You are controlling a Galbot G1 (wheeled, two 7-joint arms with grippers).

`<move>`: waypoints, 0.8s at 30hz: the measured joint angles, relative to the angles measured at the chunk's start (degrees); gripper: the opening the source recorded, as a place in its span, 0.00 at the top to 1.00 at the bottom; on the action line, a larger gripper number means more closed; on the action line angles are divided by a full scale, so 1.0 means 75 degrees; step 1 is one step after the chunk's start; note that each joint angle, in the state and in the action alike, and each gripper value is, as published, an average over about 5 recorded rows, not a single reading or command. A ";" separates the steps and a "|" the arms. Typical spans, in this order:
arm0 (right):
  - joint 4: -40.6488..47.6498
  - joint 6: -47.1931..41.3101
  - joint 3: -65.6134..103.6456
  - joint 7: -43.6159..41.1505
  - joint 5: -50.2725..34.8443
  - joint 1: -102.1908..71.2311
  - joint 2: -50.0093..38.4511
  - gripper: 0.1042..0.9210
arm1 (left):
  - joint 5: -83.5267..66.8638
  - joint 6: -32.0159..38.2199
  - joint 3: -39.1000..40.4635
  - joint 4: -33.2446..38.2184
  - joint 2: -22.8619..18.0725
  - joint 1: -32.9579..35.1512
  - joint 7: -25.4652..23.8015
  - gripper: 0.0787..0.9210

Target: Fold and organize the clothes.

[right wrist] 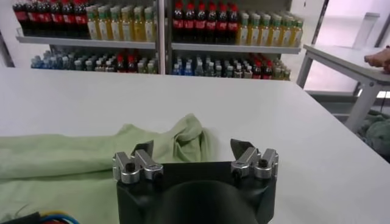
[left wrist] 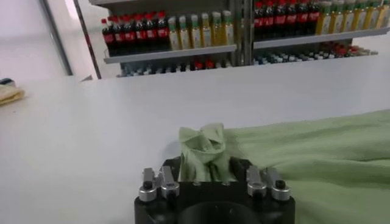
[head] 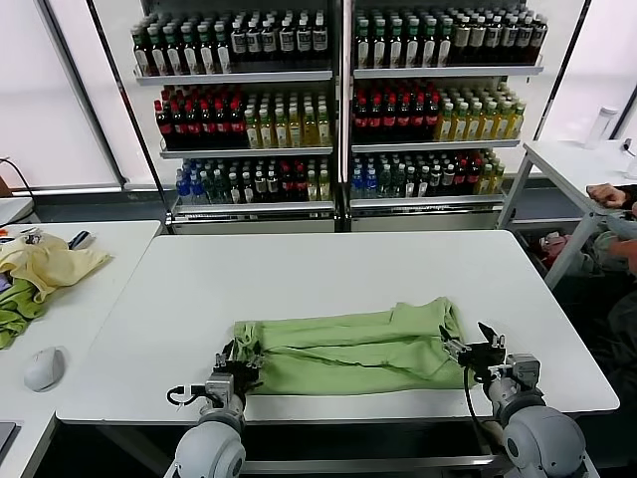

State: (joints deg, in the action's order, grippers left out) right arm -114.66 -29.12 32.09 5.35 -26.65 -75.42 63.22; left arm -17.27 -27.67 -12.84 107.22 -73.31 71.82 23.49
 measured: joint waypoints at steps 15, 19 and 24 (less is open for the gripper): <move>-0.0103 0.0066 -0.0013 0.0011 -0.0125 0.0165 -0.0021 0.12 | -0.0618 0.0077 -0.1143 0.0250 0.0610 0.0449 -0.0229 0.94; -0.0105 0.0114 -0.0043 -0.0012 -0.0113 0.0227 -0.0033 0.12 | -0.0826 0.0092 -0.1791 0.0346 0.1055 0.0583 -0.0309 0.95; -0.0082 0.0159 -0.0076 -0.0034 -0.0080 0.0276 -0.0064 0.12 | -0.1105 0.0089 -0.2681 0.0508 0.1578 0.0657 -0.0358 0.95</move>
State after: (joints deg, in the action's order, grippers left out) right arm -115.28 -27.93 31.52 5.09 -27.25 -73.35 62.74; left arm -25.56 -27.01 -32.94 111.04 -61.48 76.75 20.80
